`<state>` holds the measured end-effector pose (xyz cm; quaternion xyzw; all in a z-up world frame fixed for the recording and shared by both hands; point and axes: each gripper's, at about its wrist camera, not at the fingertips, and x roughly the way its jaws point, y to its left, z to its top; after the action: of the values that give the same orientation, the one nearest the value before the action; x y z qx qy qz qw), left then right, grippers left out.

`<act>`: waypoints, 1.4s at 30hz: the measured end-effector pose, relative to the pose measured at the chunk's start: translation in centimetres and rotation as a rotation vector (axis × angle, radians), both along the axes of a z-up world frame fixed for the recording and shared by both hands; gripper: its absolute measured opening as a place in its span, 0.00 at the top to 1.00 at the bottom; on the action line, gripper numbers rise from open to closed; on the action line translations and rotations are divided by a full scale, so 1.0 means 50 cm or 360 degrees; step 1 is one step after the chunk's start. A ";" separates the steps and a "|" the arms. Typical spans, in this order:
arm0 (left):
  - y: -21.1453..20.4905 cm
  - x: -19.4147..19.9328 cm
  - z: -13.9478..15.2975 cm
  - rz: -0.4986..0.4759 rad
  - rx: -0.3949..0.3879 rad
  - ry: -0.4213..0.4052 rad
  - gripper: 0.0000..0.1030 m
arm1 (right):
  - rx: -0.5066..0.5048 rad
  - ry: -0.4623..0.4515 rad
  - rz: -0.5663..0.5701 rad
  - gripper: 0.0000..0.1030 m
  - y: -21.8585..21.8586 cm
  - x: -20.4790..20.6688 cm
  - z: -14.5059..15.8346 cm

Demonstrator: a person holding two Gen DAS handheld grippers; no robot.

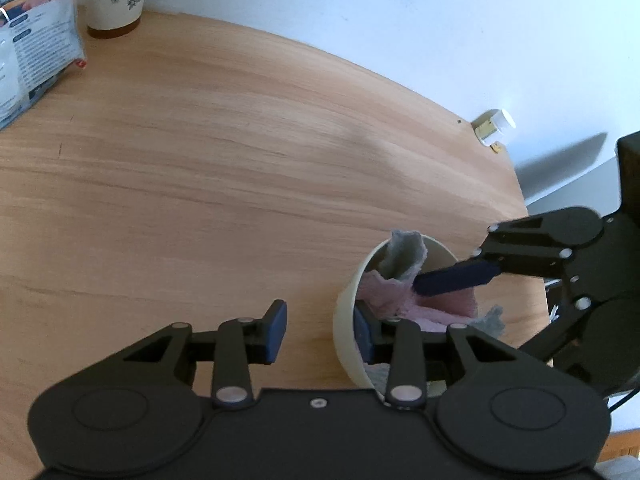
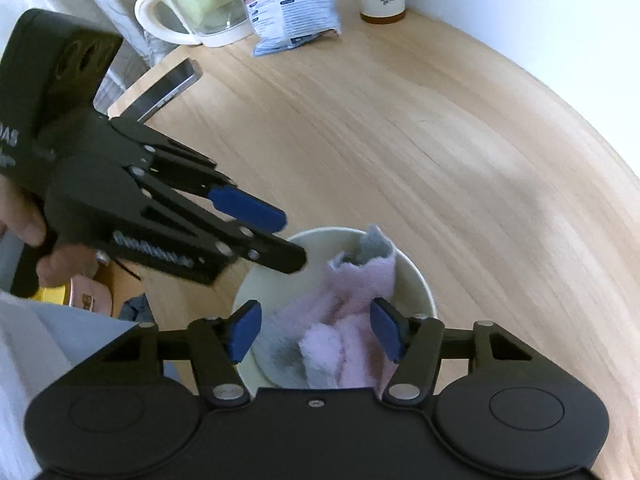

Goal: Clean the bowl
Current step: 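Open the right gripper and regrasp the cloth inside the bowl, then wipe the cloth along the bowl's inner wall with the right gripper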

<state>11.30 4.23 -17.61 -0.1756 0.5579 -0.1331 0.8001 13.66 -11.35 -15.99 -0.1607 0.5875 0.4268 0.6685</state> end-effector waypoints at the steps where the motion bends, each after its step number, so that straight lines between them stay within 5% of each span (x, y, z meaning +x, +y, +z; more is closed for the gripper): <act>1: 0.001 -0.002 0.001 -0.0006 0.0003 -0.0003 0.74 | -0.0021 -0.0003 0.0013 0.46 0.002 -0.002 -0.006; 3: -0.003 -0.004 0.005 -0.0022 -0.0005 -0.0001 0.85 | -0.0081 -0.0039 0.0074 0.53 0.021 -0.004 -0.022; 12: -0.015 -0.009 0.002 -0.0051 0.0017 0.0039 0.89 | -0.0182 -0.0165 0.0305 0.60 0.065 -0.028 -0.058; 17: -0.010 -0.014 0.002 -0.0009 0.0011 0.0071 0.90 | -0.0228 -0.0221 0.0291 0.78 0.064 -0.034 -0.055; 25: 0.010 -0.035 0.014 0.0091 -0.0026 0.0081 0.89 | -0.0062 -0.0041 0.0076 0.87 0.023 -0.010 0.006; 32: 0.045 -0.057 0.019 0.0259 -0.0218 0.0132 0.89 | 0.0242 0.0271 -0.0246 0.87 -0.022 0.025 0.039; 42: 0.038 -0.041 0.003 0.0248 -0.0180 0.0162 0.89 | 0.0134 0.0226 -0.0130 0.86 0.008 -0.002 -0.018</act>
<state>9.25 6.16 -17.44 -0.2699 0.5740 -0.0927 0.7675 13.55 -10.93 -16.87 -0.0776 0.6210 0.4339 0.6481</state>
